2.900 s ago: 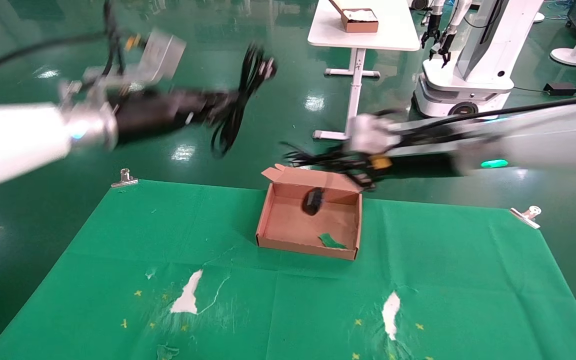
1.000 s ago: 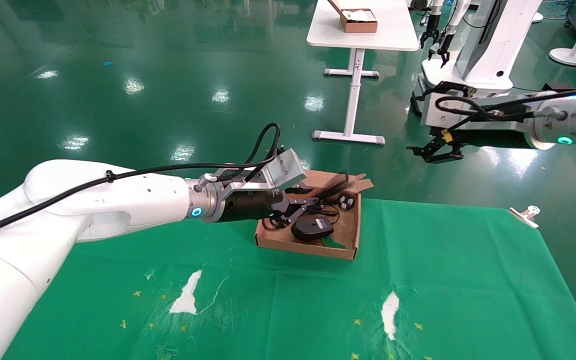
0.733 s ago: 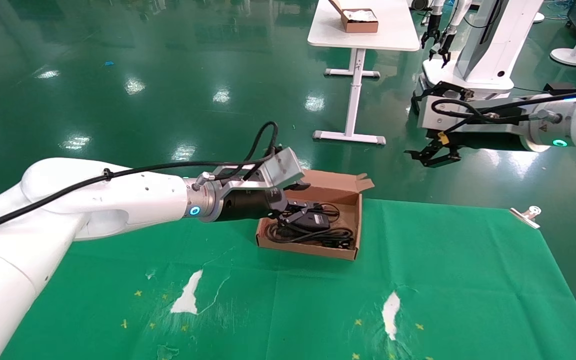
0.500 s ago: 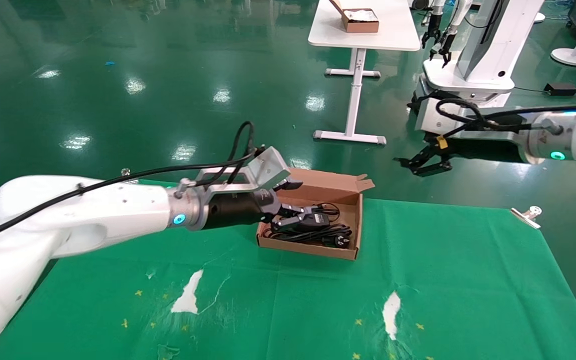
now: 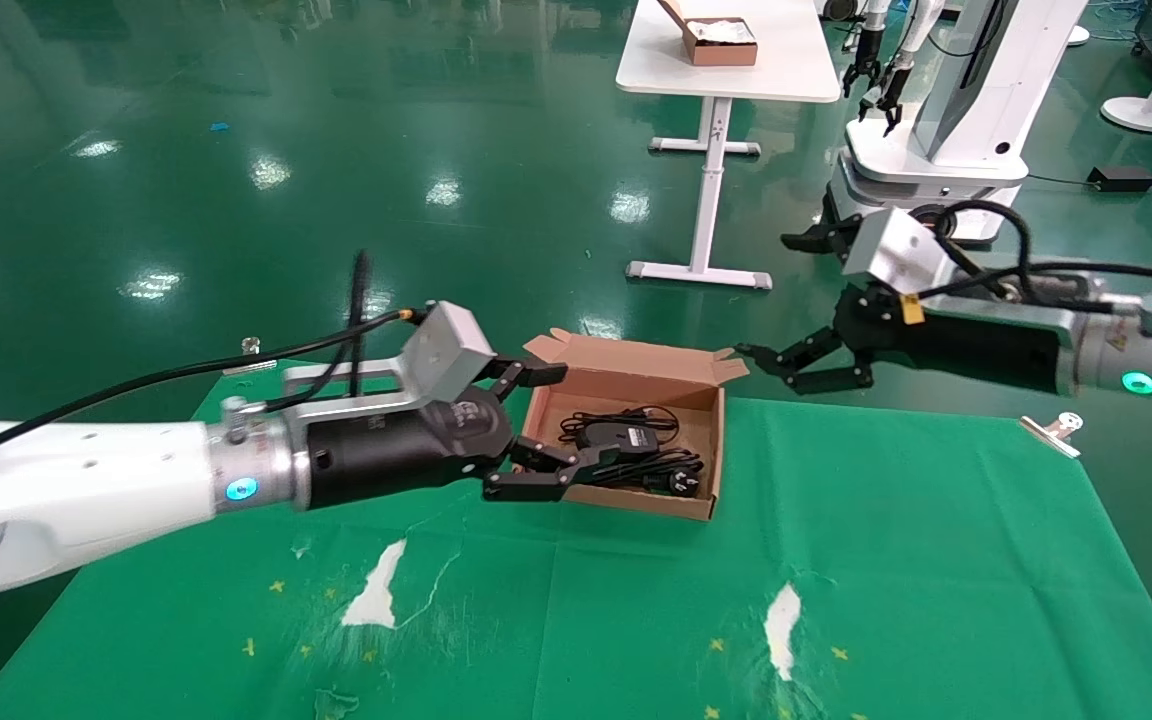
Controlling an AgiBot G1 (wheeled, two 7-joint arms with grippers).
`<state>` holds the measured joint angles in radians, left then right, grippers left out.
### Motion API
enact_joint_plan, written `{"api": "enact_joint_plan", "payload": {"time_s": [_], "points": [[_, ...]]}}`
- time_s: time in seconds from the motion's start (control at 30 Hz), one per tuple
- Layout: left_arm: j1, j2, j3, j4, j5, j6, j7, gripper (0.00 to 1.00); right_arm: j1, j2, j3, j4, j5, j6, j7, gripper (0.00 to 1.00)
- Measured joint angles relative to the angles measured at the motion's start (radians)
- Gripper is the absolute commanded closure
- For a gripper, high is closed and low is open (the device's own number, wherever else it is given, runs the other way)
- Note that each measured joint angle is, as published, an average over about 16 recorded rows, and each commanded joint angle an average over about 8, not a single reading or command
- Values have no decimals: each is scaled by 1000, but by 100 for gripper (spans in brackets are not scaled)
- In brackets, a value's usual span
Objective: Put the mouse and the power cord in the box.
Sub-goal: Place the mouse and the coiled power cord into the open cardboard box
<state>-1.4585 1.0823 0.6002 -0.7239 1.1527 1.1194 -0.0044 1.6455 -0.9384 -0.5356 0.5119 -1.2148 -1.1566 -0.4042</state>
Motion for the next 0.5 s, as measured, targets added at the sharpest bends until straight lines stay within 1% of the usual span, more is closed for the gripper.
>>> {"api": "enact_joint_plan", "payload": {"time_s": [0.5], "points": [[156,-191,-130,-227,-171,152,-74,0,-223,128,100,302,189,-133,231,0]]}}
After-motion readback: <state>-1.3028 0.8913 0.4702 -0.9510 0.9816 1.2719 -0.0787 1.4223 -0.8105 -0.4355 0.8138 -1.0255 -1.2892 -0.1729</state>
